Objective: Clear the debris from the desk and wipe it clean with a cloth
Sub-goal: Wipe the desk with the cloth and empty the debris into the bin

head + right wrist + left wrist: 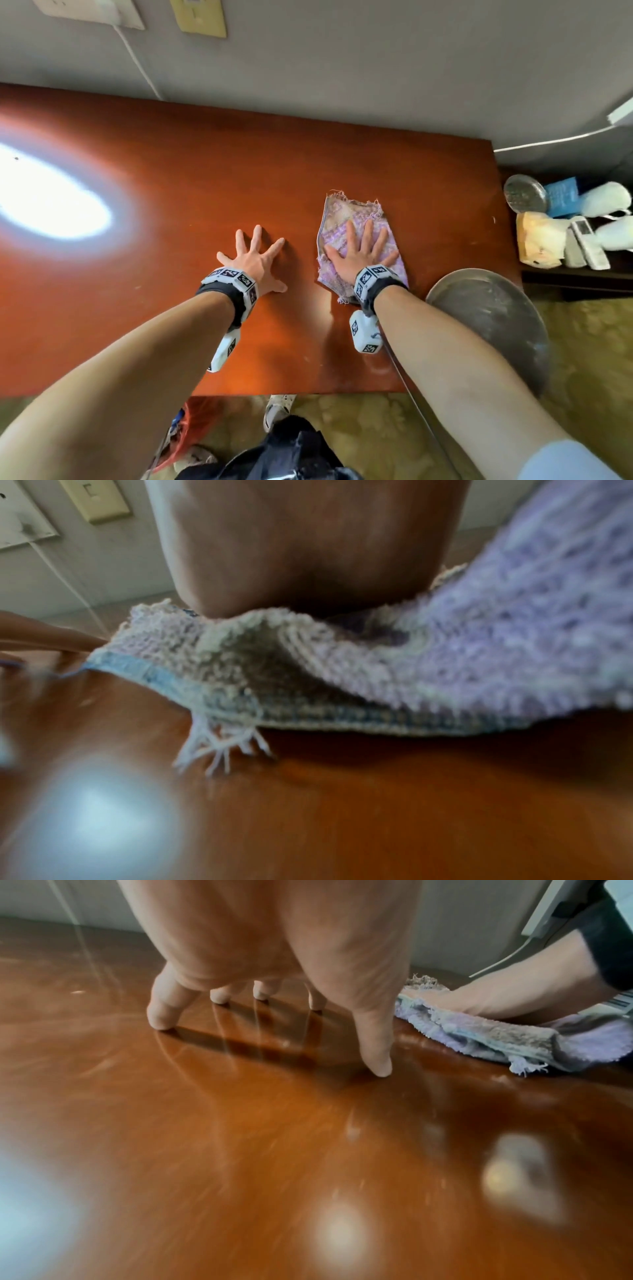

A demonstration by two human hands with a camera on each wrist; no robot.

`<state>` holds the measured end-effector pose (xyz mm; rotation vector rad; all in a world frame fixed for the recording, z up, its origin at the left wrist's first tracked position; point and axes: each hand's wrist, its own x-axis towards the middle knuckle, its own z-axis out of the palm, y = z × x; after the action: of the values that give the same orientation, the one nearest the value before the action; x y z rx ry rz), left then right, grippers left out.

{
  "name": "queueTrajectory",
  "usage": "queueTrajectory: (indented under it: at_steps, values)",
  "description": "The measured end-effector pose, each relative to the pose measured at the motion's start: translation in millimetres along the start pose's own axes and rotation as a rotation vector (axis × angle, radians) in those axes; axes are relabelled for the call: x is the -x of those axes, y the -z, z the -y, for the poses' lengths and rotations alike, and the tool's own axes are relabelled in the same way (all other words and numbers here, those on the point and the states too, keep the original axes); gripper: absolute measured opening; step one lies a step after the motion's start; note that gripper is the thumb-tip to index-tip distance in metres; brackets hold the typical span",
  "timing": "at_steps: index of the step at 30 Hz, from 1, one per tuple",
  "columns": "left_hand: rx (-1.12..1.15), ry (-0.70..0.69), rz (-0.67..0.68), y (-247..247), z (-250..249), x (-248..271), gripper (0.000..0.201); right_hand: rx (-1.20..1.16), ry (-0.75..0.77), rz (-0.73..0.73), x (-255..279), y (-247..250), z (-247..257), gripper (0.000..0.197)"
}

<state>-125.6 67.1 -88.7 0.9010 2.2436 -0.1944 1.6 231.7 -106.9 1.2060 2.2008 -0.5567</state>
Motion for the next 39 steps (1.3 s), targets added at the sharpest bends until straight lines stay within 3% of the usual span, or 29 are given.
queueTrajectory:
  at_steps: [8,17,22,30,35,39]
  values:
    - [0.007,-0.043,0.053,34.0,-43.7,-43.3,0.106,0.042,0.019,-0.030,-47.8,39.3,-26.1,0.078]
    - [-0.015,0.007,0.086,59.3,-86.3,-75.8,0.114,0.065,0.072,-0.026,-103.2,89.7,-26.0,0.082]
    - [-0.031,-0.012,0.090,64.3,-113.1,-91.7,0.112,-0.042,-0.106,-0.055,-123.7,118.5,-78.6,0.084]
    - [-0.055,0.012,0.091,60.5,-116.0,-96.1,0.112,-0.107,-0.382,-0.106,-134.5,136.8,-185.1,0.088]
    - [-0.054,0.012,0.115,64.1,-115.9,-92.3,0.112,-0.199,-0.404,-0.126,-129.4,128.8,-163.9,0.088]
    - [-0.086,-0.003,0.080,59.2,-114.4,-87.6,0.106,-0.141,-0.287,-0.128,-124.4,103.0,-116.4,0.088]
